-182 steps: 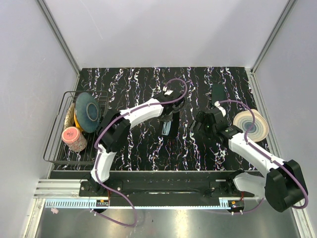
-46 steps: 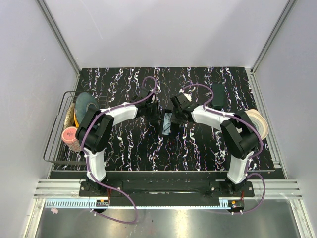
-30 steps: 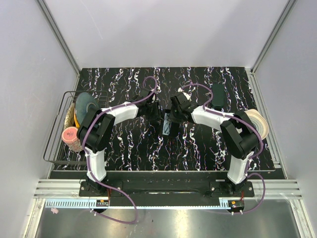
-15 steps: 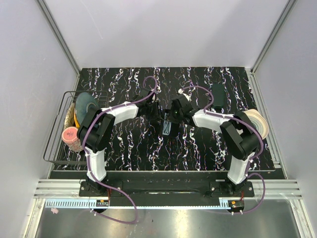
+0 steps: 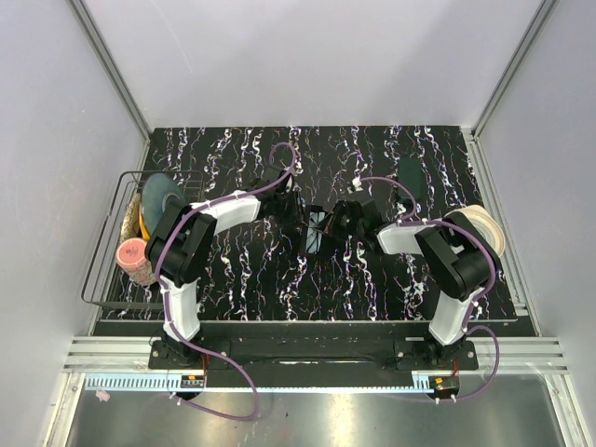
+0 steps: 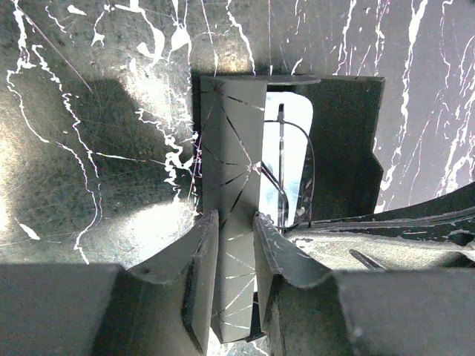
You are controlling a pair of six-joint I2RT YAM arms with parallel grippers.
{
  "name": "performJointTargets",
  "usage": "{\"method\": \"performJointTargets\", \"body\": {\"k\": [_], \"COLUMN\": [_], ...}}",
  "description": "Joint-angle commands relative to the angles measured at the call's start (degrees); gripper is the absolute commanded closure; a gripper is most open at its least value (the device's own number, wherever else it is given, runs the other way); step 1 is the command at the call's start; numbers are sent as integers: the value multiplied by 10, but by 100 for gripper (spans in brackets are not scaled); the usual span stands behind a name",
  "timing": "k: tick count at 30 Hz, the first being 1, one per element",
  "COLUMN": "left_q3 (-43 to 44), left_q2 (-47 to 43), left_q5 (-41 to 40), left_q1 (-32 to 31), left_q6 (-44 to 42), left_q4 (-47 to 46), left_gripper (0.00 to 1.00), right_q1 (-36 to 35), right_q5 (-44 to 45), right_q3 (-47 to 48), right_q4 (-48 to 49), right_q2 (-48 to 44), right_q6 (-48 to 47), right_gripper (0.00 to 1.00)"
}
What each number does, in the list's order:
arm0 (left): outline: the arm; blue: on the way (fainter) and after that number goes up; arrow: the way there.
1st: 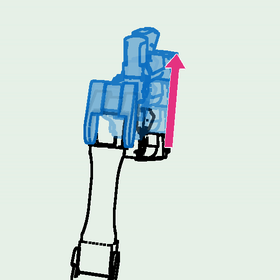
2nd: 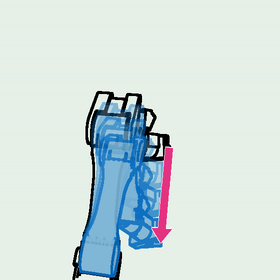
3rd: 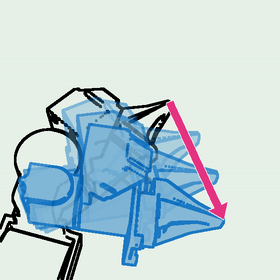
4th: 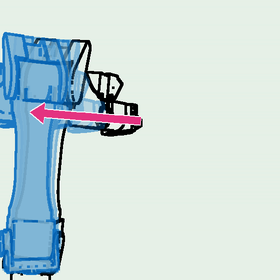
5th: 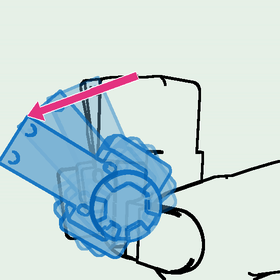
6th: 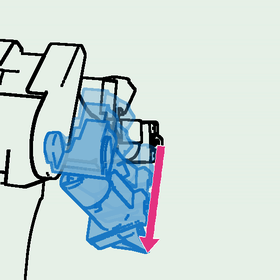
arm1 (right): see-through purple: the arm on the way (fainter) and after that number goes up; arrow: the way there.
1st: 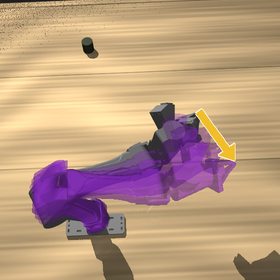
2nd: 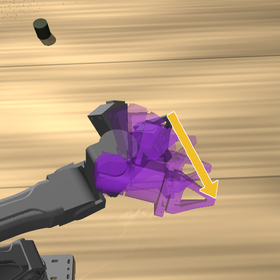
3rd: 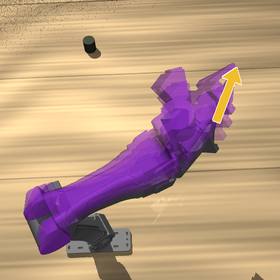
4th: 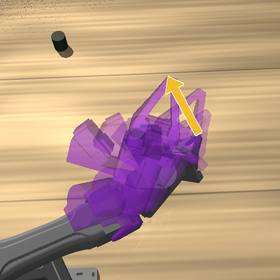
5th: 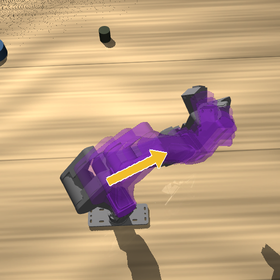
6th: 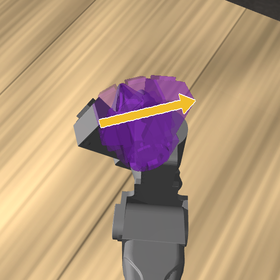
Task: Organize the sunglasses
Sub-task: Adjust the sunglasses in the sunglasses case.
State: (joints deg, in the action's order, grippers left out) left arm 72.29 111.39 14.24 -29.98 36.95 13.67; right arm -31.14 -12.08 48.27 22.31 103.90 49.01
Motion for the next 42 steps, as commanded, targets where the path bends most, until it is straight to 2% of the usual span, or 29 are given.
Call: {"method": "performJointTargets", "body": {"k": [1,13,22,25,26,33,42], "left_q3": [17,15,14,14,15,19,21], "left_q2": [8,11,14,15,15,17,16], "left_q5": [0,6,7,7,7,2,-3], "left_q1": [1,1,1,1,2,1,2], "left_q6": [-7,-7,-7,-7,-7,-7,-6], "left_q4": [2,1,1,1,0,4,7], "left_gripper": [73,77,79,79,79,79,78], "right_q1": [5,5,5,5,5,5,5], "right_q5": [-50,-65,-19,-7,-6,-6,13], "right_q3": [-34,-42,-30,-36,-38,-34,-14], "right_q4": [87,189,147,128,124,102,30], "right_q2": [10,60,54,42,38,14,-30], "right_q6": [35,67,75,76,73,70,52], "right_gripper": [100,100,100,88,79,67,59]}}
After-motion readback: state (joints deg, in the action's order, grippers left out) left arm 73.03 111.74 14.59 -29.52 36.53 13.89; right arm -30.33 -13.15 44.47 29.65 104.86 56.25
